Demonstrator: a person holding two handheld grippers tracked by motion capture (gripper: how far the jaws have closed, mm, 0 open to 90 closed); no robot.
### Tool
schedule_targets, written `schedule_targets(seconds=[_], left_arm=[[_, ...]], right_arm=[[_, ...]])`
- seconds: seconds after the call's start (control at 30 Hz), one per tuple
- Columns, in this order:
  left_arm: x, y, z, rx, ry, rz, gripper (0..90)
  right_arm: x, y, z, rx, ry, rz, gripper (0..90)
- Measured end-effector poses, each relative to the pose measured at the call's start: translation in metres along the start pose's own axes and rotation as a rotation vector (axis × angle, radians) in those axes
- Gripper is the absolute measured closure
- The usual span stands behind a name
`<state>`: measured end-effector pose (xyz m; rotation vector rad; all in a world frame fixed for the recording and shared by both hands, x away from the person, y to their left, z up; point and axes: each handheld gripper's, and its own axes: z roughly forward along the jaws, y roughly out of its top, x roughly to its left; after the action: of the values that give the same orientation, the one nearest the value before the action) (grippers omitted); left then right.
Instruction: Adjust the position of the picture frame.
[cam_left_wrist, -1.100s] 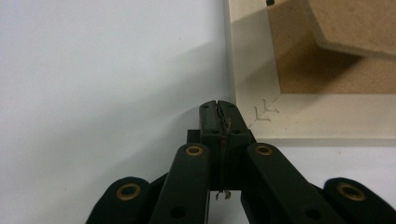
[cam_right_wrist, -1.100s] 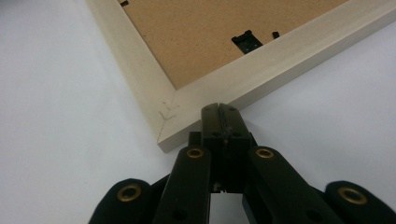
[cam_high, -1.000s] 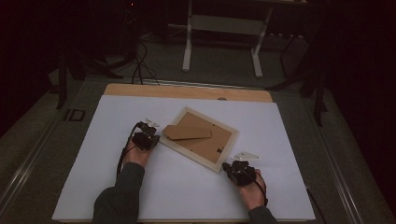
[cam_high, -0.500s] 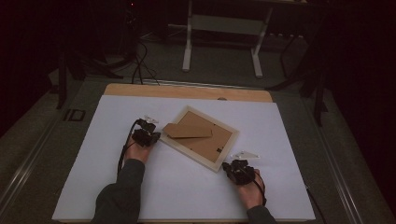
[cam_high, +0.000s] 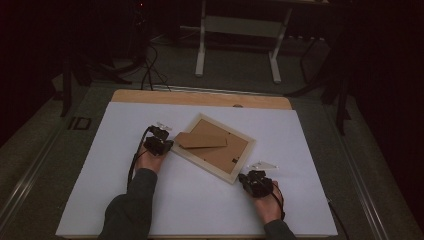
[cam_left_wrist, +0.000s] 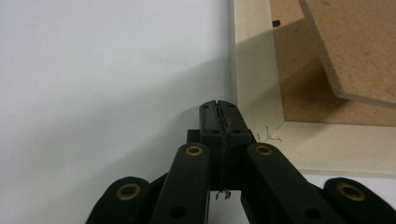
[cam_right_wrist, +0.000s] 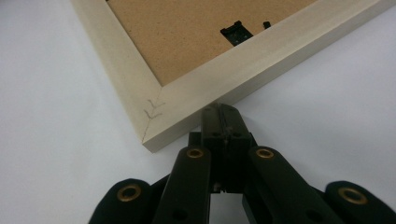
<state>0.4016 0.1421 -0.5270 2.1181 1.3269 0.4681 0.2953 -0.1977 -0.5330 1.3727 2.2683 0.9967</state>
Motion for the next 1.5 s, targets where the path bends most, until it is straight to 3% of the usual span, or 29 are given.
schedule_targets(seconds=[0.07, 0.53, 0.87, 1.1, 1.33, 1.5], left_arm=[[-0.001, -0.001, -0.002, 0.006, 0.005, 0.008, 90.0], [-0.011, -0.013, -0.013, 0.027, 0.023, -0.046, 90.0], [-0.021, -0.023, -0.023, 0.056, 0.035, -0.002, 90.0], [-0.019, -0.026, -0.023, 0.03, 0.021, 0.007, 90.0], [-0.014, -0.018, -0.016, -0.001, -0.006, -0.036, 90.0], [-0.013, -0.017, -0.014, 0.005, -0.019, -0.061, 90.0]], right_arm=[[-0.001, 0.001, 0.0, 0.001, -0.006, 0.005, 90.0], [-0.011, 0.004, 0.002, 0.004, -0.003, 0.03, 90.0], [-0.019, 0.007, 0.003, 0.006, -0.02, 0.023, 90.0], [-0.022, 0.008, 0.003, 0.013, -0.007, 0.001, 90.0], [-0.025, 0.011, 0.006, 0.006, -0.012, 0.02, 90.0], [-0.03, 0.015, 0.01, 0.005, -0.02, 0.046, 90.0]])
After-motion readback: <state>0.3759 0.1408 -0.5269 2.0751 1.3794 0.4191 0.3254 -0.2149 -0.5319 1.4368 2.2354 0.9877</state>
